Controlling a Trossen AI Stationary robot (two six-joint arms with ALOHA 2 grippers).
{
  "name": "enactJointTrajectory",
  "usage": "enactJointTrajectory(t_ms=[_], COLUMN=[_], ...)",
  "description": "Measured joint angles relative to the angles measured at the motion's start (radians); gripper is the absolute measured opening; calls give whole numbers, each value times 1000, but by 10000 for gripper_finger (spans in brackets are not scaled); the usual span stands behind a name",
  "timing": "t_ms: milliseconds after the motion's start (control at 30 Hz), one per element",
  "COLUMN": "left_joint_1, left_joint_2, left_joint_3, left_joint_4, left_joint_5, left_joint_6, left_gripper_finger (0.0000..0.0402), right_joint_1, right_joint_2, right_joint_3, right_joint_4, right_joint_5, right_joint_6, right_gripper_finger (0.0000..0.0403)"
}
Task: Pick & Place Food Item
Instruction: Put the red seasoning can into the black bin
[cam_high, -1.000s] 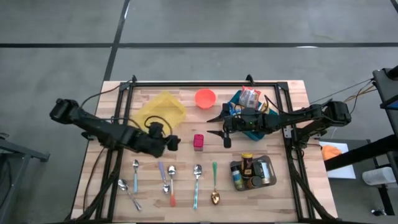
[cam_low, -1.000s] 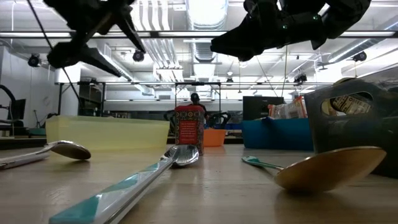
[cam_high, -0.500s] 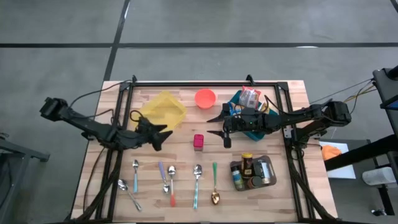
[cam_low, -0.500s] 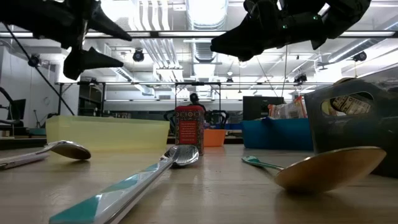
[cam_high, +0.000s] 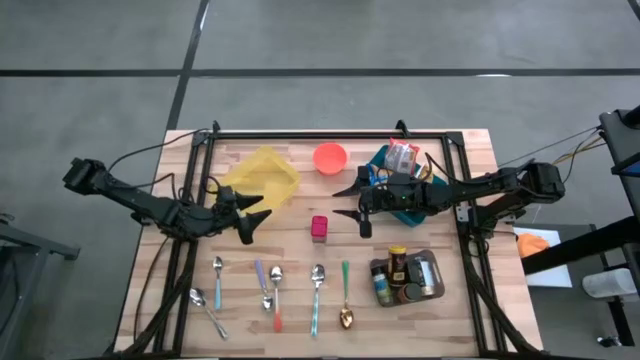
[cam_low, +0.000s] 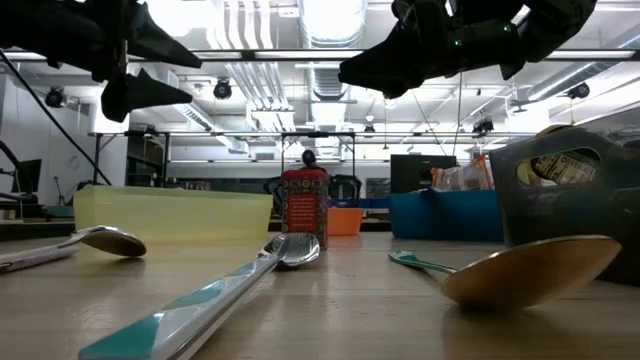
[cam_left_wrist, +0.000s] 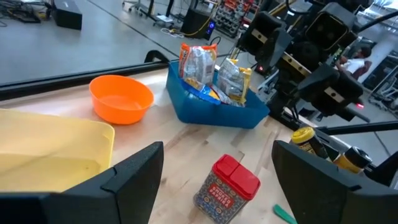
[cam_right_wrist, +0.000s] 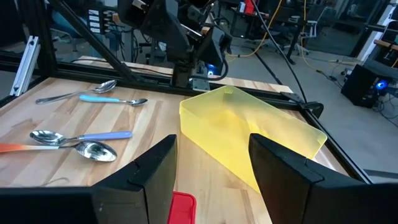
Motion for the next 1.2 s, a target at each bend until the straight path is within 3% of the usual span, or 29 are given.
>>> enactJointTrajectory(t_ms=[967,1033,1200], left_joint_1=[0,0,0], left_joint_2=[0,0,1], left_joint_3=[-1,-1,-1], left_joint_4=[-11,-11,-27], left_joint_5=[0,0,1], left_joint_6=[-2,-2,-4], left_gripper_finger=[300,300,300], right_joint_1=[0,0,2], right_joint_2=[0,0,0], right_joint_3=[0,0,24], right_joint_4=[10,29,38], right_joint_5=[0,-4,-7], right_joint_6=[1,52,421], right_gripper_finger=[196,196,196])
